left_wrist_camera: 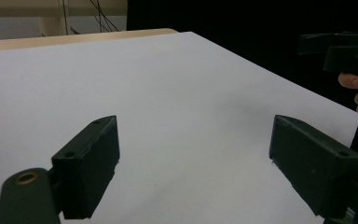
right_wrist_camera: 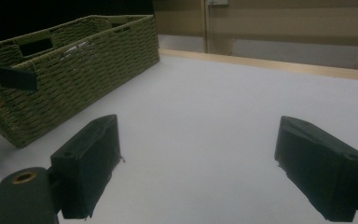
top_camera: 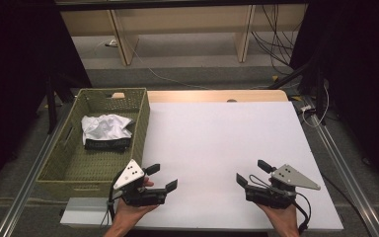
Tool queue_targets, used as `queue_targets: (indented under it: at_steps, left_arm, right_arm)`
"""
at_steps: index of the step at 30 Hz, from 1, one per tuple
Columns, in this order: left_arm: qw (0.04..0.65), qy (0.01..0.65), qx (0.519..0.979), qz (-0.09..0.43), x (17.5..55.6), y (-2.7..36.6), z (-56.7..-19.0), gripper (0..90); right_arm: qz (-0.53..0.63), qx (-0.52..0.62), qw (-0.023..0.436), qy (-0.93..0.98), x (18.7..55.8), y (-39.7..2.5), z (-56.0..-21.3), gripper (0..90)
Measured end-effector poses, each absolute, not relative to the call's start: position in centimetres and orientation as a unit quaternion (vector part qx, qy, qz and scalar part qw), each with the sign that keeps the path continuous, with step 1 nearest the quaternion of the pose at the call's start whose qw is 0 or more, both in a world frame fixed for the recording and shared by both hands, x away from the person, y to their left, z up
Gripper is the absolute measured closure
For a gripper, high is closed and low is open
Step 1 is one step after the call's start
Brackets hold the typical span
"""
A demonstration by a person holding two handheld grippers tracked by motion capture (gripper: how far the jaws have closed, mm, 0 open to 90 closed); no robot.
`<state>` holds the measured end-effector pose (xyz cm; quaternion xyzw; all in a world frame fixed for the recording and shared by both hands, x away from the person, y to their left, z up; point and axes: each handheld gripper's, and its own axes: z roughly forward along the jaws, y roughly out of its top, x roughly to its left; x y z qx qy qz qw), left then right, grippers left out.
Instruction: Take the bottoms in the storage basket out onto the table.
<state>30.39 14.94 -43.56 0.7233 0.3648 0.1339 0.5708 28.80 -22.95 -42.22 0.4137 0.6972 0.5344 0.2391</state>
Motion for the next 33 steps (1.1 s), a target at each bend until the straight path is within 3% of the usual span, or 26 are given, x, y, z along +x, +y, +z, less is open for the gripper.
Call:
queue_targets:
  at_steps: [33]
  left_arm:
    - [0.566,0.372,0.726,0.116,30.95,14.81,-42.67,16.1]
  right_arm:
    - [0.524,0.414,0.236,0.706,28.9,-22.74,-42.27,15.4]
